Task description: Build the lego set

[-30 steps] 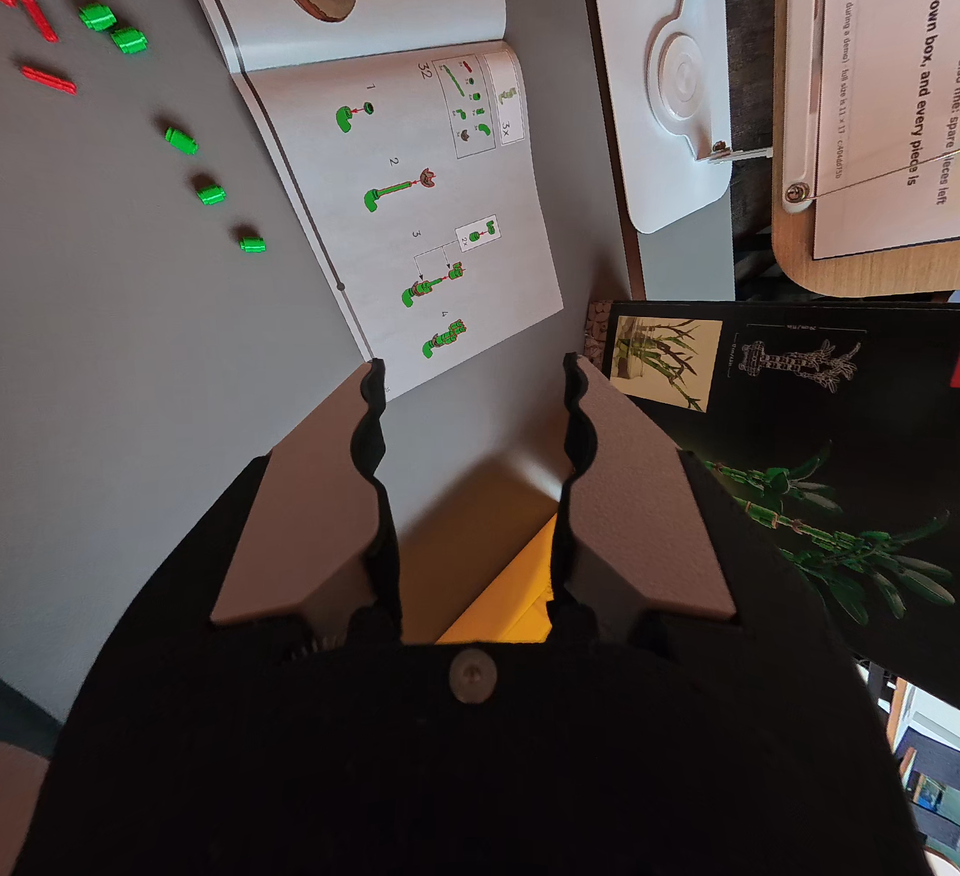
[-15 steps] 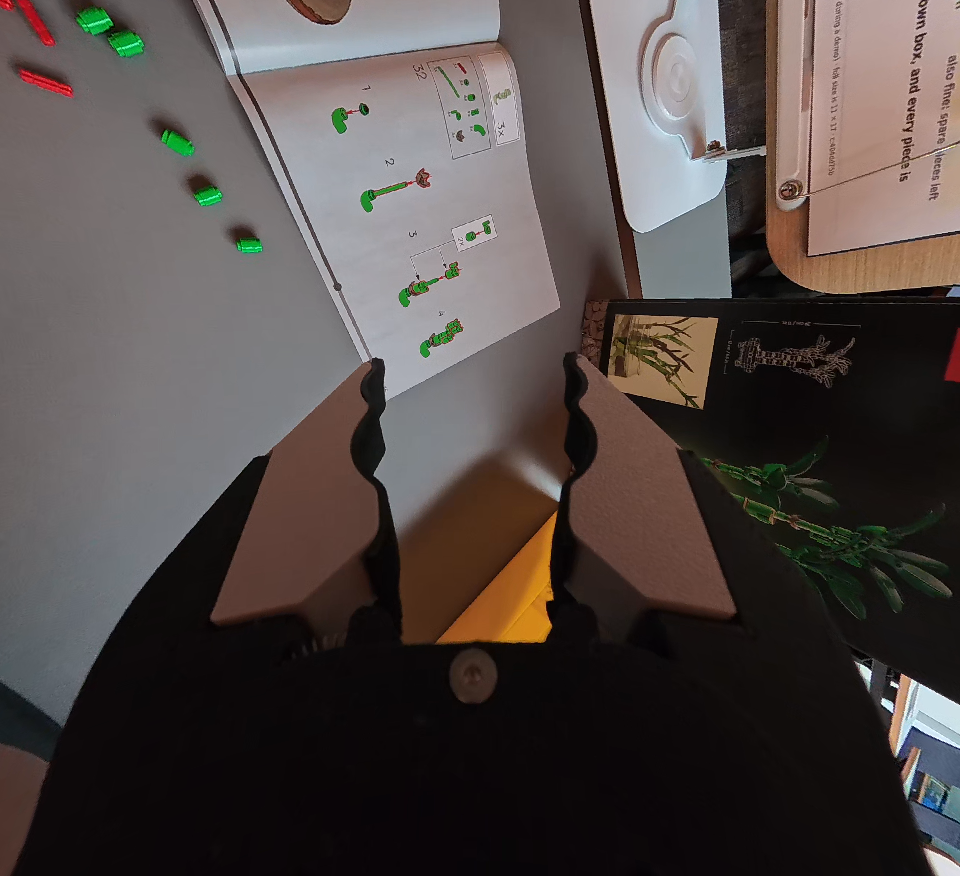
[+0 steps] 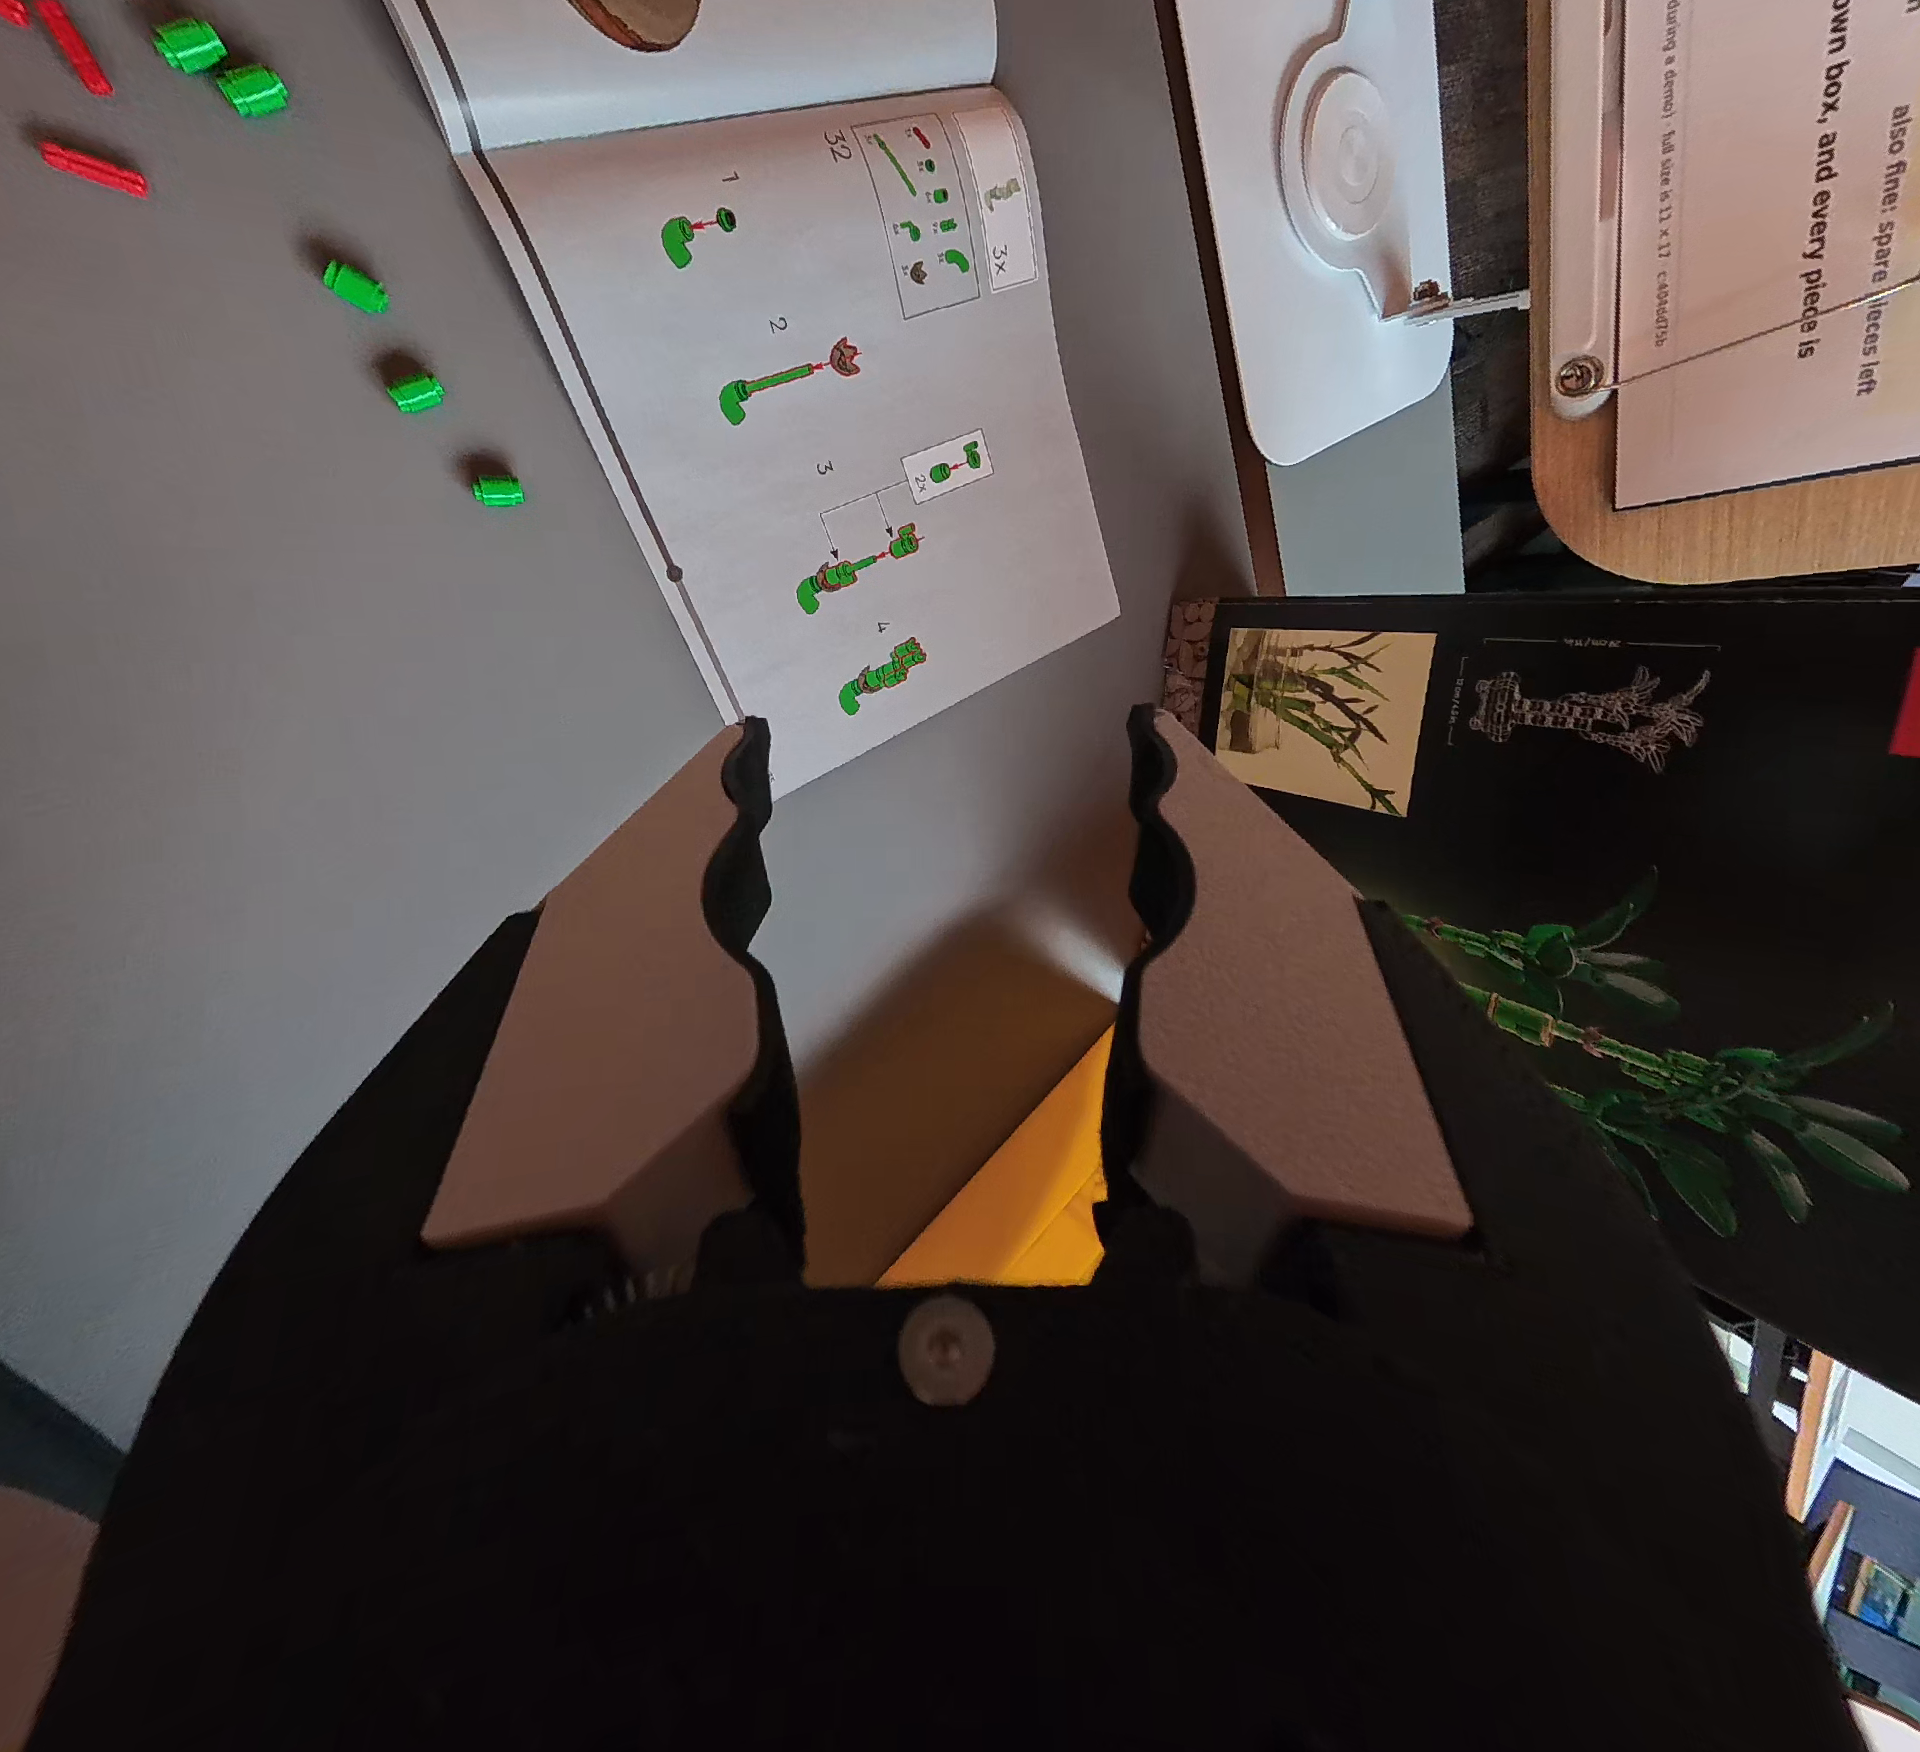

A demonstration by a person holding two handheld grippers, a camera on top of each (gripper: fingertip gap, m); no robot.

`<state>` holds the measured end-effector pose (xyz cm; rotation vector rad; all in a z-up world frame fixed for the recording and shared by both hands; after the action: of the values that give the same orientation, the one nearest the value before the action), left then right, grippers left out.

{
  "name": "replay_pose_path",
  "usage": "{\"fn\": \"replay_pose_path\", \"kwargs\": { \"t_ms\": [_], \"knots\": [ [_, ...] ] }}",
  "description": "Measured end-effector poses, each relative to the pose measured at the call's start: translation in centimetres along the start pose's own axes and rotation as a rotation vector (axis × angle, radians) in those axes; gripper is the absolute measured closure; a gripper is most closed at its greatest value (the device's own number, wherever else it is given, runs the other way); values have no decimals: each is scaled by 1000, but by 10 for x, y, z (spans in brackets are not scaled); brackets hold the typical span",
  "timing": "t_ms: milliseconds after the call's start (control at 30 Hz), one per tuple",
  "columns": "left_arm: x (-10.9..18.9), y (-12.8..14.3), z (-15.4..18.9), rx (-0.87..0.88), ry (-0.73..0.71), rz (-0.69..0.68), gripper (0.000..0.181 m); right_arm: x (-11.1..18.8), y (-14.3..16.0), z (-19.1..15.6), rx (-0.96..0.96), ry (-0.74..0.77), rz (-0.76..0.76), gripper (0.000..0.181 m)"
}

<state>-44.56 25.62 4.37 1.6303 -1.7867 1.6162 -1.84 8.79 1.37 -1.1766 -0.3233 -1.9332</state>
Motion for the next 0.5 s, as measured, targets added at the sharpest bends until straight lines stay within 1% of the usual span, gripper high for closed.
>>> {"fn": "replay_pose_path", "kwargs": {
  "t_ms": [33, 67, 133, 233, 300, 400, 500],
  "knots": [
    [4, 15, -13, 60, -41, -22, 165, 0, 0, 0, -2, 1, -4, 112],
    [5, 30, -24, 122, -53, -42, 166, 0, 1, 1, -5, 3, -6, 112],
    [0, 55, -41, 243, -24, -92, 165, 0, 2, 1, -12, 5, -7, 112],
    [-23, 82, -54, 359, 49, -203, 163, 0, 2, 0, -11, 5, -13, 112],
    [-44, 95, -56, 375, 104, -276, 159, -1, 0, -1, -5, 1, -17, 112],
    [-74, 107, -53, 347, 193, -320, 160, -4, -2, -3, 3, -5, -29, 112],
    [-94, 115, -55, 414, 252, -393, 159, -6, -4, -5, 10, -9, -39, 112]
  ]
}}
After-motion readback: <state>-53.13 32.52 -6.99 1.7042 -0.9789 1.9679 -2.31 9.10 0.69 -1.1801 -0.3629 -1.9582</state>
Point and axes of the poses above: each gripper's, where its closed fingertips meet, x back along the fingers, y out of its underside, z = x × y across the jaws, the point moved 10 cm from there along x, back along the fingers, and after that the axes turned 7 degrees about -z, right-handed, at the moved point
